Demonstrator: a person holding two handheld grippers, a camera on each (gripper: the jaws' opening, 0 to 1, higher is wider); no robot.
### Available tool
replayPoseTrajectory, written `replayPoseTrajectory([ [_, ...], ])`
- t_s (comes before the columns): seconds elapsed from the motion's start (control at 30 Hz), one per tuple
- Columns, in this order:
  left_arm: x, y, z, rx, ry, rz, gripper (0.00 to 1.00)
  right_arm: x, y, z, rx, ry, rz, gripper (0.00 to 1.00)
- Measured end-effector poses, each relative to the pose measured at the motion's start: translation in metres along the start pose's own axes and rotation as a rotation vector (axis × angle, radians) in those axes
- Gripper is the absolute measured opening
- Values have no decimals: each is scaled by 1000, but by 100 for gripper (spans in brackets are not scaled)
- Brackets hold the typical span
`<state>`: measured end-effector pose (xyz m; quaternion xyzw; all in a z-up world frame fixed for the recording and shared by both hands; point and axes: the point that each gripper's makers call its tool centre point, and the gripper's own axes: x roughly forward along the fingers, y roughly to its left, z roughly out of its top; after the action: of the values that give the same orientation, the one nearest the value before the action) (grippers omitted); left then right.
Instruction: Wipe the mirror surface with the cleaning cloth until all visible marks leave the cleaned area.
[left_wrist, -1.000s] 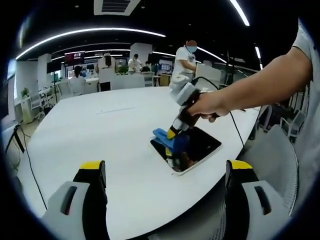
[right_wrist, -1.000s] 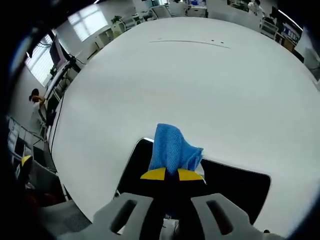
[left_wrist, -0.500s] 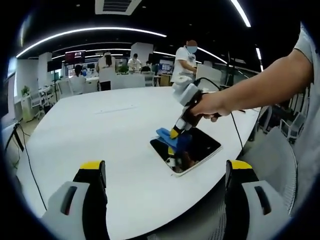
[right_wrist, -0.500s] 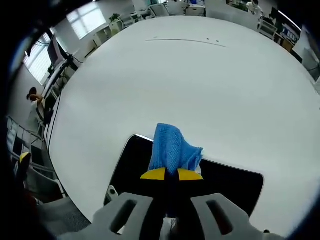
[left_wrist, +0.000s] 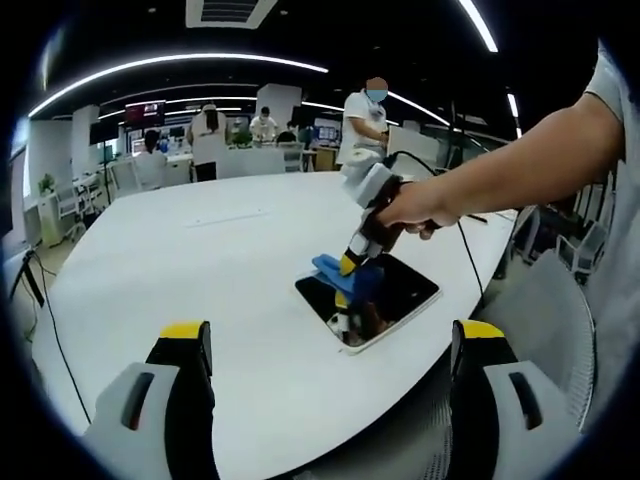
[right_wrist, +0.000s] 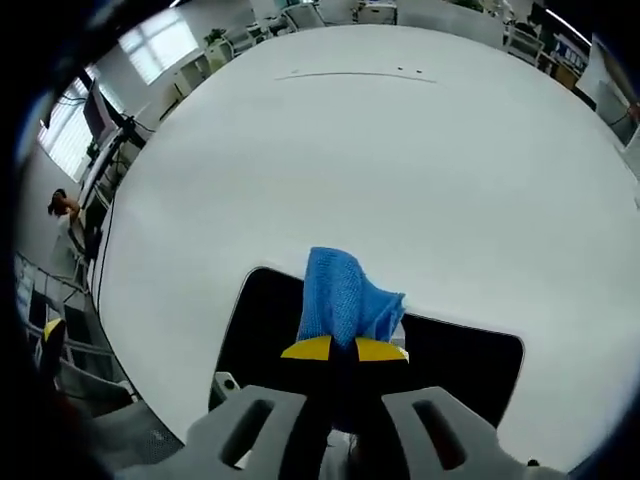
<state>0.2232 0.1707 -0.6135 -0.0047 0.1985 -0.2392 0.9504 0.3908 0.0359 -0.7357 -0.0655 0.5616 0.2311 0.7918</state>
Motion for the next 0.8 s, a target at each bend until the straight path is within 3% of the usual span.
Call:
replayPoseTrajectory([
  [0.17,3,-1,3,1,-9,-1,99,-1,2,-2,16,-2,-4,0],
  [0.27,2,2,5,46,-13,14,99,1,3,-3,19,4,0,0],
  [0.4,6,4,0,28,1,14,99,8,3,-3,22,14,5,0],
  [0.8,10,5,0,58,4,15,99,-7,21,-30,28,37,30,0],
])
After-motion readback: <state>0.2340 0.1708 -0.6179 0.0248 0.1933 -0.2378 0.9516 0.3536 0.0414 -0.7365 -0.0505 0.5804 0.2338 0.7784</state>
